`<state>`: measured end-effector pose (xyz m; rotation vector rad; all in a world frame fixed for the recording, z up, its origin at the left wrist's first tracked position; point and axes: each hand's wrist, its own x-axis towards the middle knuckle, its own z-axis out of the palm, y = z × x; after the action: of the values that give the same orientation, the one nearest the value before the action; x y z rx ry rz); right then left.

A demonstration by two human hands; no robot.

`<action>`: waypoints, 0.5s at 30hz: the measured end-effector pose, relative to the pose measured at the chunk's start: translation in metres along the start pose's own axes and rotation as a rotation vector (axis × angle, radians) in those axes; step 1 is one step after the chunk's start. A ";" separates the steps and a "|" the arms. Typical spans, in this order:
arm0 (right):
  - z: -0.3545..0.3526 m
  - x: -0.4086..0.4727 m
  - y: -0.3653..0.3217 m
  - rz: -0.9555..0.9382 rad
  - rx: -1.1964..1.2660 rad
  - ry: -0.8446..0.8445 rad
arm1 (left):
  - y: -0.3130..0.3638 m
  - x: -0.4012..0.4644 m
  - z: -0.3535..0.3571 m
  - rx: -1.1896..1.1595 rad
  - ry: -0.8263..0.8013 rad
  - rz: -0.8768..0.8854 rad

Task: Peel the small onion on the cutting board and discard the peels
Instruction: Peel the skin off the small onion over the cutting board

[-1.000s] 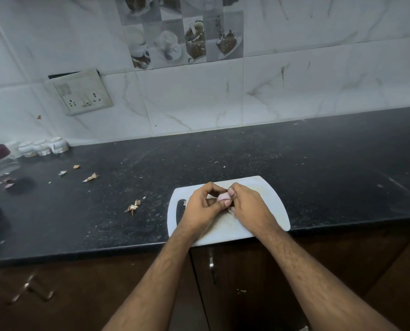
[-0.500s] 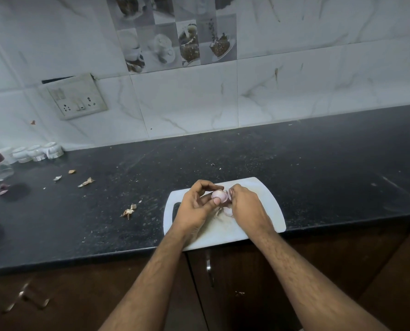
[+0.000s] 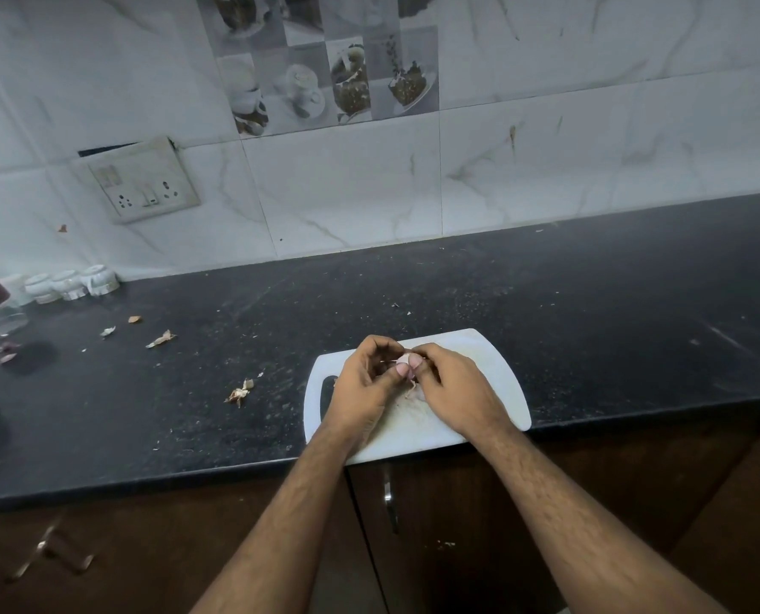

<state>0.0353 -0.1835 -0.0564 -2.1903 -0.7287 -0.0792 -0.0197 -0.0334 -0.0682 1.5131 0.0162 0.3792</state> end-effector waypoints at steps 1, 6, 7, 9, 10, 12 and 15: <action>0.001 0.000 0.001 -0.007 -0.011 0.002 | -0.001 0.001 0.000 0.028 -0.003 0.006; 0.002 0.000 0.003 -0.012 -0.085 0.023 | -0.001 0.001 0.003 0.269 -0.013 0.024; 0.002 0.001 0.002 -0.008 -0.100 0.027 | -0.001 0.001 0.004 0.294 -0.001 0.013; 0.003 0.003 0.003 -0.006 -0.123 0.014 | -0.002 0.001 0.004 0.310 0.028 -0.004; 0.003 0.004 0.004 -0.007 -0.133 -0.009 | -0.003 0.001 0.004 0.329 0.046 0.000; 0.003 0.006 0.006 -0.012 -0.145 -0.058 | -0.003 0.000 0.005 0.389 0.066 0.015; 0.006 0.007 0.006 -0.008 -0.174 -0.088 | -0.001 0.000 0.006 0.454 0.076 0.032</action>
<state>0.0433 -0.1792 -0.0623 -2.3691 -0.8055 -0.0527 -0.0179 -0.0394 -0.0688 1.9469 0.1463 0.4808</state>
